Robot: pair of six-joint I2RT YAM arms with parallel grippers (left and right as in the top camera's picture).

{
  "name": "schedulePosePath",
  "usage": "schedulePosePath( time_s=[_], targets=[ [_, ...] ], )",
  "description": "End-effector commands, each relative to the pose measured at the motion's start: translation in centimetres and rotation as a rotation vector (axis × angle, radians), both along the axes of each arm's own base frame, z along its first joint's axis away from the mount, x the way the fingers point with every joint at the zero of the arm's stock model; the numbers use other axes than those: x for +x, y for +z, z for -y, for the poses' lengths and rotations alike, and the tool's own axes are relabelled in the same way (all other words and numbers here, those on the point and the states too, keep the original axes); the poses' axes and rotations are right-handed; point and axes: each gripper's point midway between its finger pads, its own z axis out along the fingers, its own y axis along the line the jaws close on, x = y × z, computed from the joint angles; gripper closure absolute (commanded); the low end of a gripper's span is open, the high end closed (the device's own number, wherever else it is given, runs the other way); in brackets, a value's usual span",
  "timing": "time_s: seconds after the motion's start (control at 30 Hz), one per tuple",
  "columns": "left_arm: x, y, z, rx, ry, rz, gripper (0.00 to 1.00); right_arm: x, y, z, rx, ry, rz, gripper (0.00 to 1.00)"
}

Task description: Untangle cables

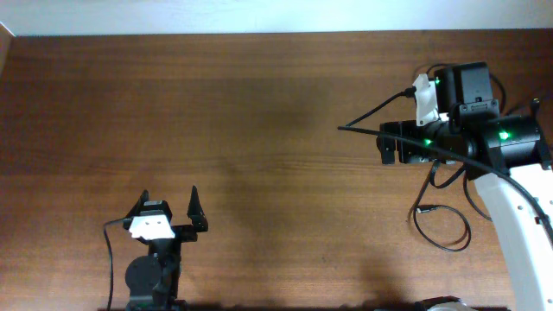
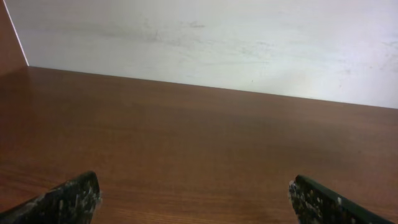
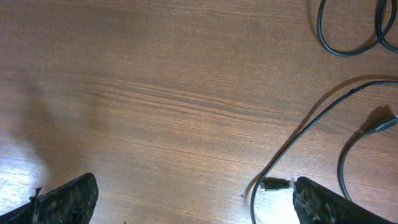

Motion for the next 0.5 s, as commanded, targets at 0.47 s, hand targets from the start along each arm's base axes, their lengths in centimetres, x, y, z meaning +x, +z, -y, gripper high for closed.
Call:
schedulePosePath(
  time_s=[0.47],
  targets=[
    [0.0, 0.0, 0.2, 0.018, -0.018, 0.000, 0.01, 2.0, 0.1, -1.0, 0.053, 0.027, 0.199, 0.01]
  ],
)
